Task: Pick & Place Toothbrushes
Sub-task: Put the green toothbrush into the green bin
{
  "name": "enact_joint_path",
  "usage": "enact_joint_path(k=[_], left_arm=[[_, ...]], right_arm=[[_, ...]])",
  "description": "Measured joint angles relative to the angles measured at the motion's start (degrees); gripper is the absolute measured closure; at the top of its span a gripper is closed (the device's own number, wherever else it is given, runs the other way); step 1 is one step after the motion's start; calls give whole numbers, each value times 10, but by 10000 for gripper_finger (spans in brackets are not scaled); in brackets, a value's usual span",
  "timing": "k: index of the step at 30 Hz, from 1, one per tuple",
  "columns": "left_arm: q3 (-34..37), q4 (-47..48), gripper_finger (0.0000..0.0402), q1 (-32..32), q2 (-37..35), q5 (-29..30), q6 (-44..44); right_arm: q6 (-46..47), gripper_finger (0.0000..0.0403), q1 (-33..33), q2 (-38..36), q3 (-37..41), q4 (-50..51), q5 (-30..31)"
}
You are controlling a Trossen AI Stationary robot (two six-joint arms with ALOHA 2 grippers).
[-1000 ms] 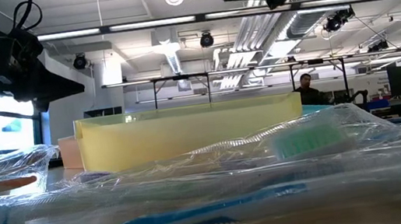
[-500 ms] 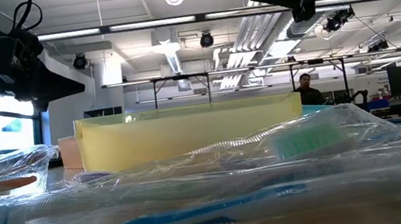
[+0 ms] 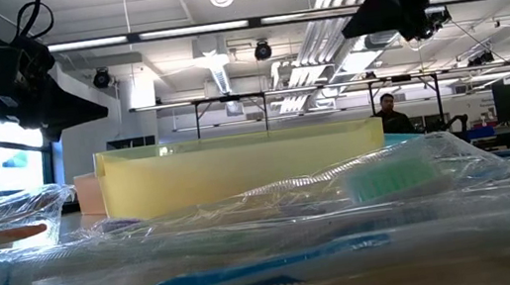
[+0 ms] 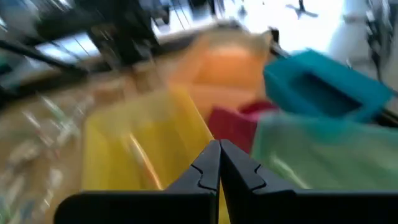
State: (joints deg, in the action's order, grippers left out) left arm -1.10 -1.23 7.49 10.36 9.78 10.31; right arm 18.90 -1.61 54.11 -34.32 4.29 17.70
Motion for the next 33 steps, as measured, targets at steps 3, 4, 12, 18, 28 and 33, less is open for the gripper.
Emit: enact_joint_path(k=[3,4,12,18,28,33], left_arm=[[0,0,402,0,0,0,0],[0,0,402,0,0,0,0],[0,1,402,0,0,2,0],[0,1,402,0,0,3,0],[0,1,402,0,0,5,0],[0,1,402,0,0,5,0]], right_arm=[[24,401,0,0,-52,130,-12],[33,401,0,1,-67,166,-24],[119,401,0,3,-102,332,-184],[163,401,0,6,-99,381,-262],[228,401,-87,22,-99,432,-224],[303,401,-149,38,-99,465,-196]])
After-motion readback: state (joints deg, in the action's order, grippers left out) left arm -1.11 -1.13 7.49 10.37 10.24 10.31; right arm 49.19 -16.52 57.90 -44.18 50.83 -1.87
